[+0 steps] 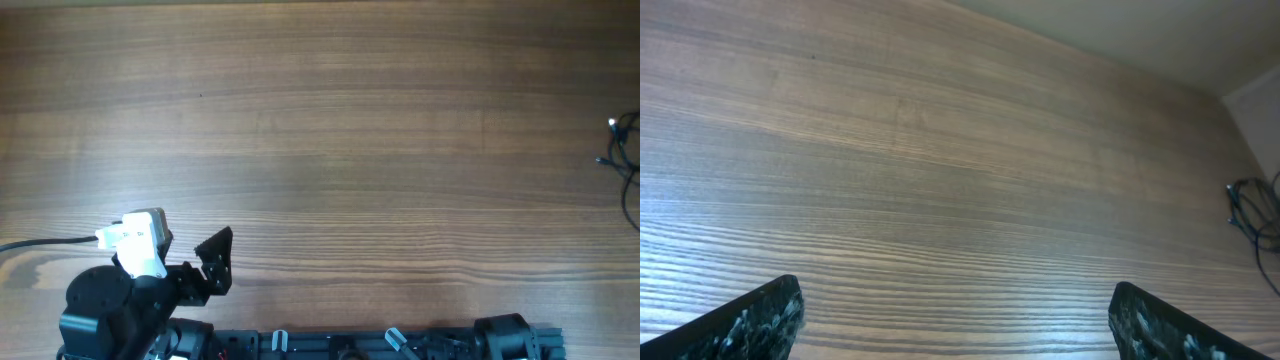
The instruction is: Untangle cables
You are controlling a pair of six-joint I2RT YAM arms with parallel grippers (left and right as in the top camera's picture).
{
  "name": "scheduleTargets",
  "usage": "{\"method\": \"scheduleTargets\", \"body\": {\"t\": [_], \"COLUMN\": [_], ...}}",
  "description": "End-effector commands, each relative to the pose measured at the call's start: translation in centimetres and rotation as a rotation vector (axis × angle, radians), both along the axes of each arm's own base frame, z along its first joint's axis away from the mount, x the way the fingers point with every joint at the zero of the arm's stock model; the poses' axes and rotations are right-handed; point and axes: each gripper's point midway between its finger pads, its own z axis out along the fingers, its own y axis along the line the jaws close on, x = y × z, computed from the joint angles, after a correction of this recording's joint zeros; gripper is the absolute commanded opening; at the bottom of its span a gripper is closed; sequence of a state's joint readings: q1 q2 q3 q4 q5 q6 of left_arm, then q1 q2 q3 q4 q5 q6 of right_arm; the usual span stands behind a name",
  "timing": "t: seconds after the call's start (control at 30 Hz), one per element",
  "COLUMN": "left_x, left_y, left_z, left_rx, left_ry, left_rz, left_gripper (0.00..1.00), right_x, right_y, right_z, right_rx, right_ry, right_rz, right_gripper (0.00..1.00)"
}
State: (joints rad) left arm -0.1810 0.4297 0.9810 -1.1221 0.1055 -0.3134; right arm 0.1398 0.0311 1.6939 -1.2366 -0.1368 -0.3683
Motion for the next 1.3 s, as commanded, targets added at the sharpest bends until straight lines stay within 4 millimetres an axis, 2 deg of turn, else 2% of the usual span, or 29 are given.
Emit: {"method": "scheduleTargets", "body": {"t": [0.0, 0.1, 0.2, 0.3, 0.4, 0.57, 0.67, 0.73, 0.87, 0.97, 1.1, 1.27], "left_x": [-0.1, -0.3, -0.3, -0.2, -0.2, -0.1, -0.1, -0.1, -0.1, -0.2, -0.1, -0.1], "left_y": [0.0, 0.0, 0.2, 0.5, 0.5, 0.7, 0.7, 0.7, 0.7, 0.7, 0.9, 0.9], "left_z": [0.0, -0.2, -0.3, -0.3, -0.3, -0.3, -0.3, -0.3, -0.3, -0.4, -0.4, -0.4], "left_rx": [-0.010, -0.008, -0.003, 0.008, 0.009, 0.013, 0.015, 0.015, 0.015, 0.016, 0.023, 0.044], "left_ry": [-0.001, 0.011, 0.013, 0.011, 0.012, 0.010, 0.010, 0.010, 0.010, 0.012, 0.010, 0.006], "left_rz": [0.004, 0.004, 0.011, 0.030, 0.029, 0.036, 0.039, 0.040, 0.040, 0.040, 0.044, 0.035], "left_gripper": [1.00, 1.00, 1.00, 1.00, 1.00, 1.00, 1.00, 1.00, 1.00, 1.00, 1.00, 1.00], "right_x": [-0.8, -1.2, -1.2, 0.2, 2.9, 8.8, 12.7, 14.6, 19.2, 23.3, 27.2, 29.8], "right_y": [-1.1, -1.9, -1.8, -1.0, 0.7, 3.5, 4.0, 4.1, 3.4, 4.3, 5.6, 5.7], "right_z": [-0.1, 0.9, 2.1, 3.2, 4.3, 5.4, 5.4, 4.7, 1.8, -2.6, -8.4, -12.9], "right_rx": [0.009, 0.019, -0.025, -0.050, -0.088, -0.118, -0.048, -0.022, 0.041, 0.045, 0.087, 0.112], "right_ry": [-0.037, -0.082, -0.138, -0.172, -0.209, -0.299, -0.361, -0.382, -0.336, -0.204, -0.046, 0.050], "right_rz": [-0.075, -0.152, -0.184, -0.158, -0.089, 0.028, 0.072, 0.077, 0.042, 0.078, 0.163, 0.158], "right_gripper": [1.00, 1.00, 1.00, 1.00, 1.00, 1.00, 1.00, 1.00, 1.00, 1.00, 1.00, 1.00]}}
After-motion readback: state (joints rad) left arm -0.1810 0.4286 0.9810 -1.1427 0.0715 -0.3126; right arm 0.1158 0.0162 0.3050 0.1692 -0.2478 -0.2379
